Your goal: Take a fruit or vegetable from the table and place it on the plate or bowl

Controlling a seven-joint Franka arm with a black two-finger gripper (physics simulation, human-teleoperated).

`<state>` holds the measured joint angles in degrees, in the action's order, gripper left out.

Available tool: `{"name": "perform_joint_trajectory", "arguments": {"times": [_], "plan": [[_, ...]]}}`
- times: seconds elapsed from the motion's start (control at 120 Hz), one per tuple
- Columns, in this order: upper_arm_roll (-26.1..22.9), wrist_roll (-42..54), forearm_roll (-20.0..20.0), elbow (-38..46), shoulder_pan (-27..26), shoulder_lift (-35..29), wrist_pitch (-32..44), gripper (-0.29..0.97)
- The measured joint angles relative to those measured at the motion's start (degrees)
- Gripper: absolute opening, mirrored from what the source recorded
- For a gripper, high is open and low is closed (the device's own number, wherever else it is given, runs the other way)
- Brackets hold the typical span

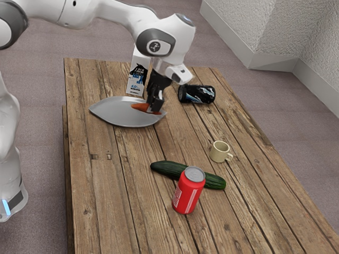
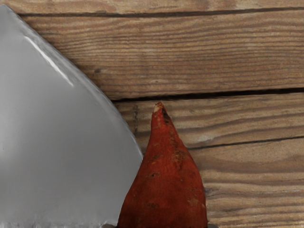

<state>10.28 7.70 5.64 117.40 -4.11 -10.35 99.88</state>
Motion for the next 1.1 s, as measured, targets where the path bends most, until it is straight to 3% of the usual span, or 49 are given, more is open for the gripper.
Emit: {"name": "perform_joint_trajectory", "arguments": {"times": [0.5, 1.1], "plan": [[4.62, -1.79, 2.3, 8.35, 0.04, -5.67, -0.59, 0.13], [7.65, -3.25, 5.41, 15.23, -0.11, -5.52, 13.67, 0.13]]}}
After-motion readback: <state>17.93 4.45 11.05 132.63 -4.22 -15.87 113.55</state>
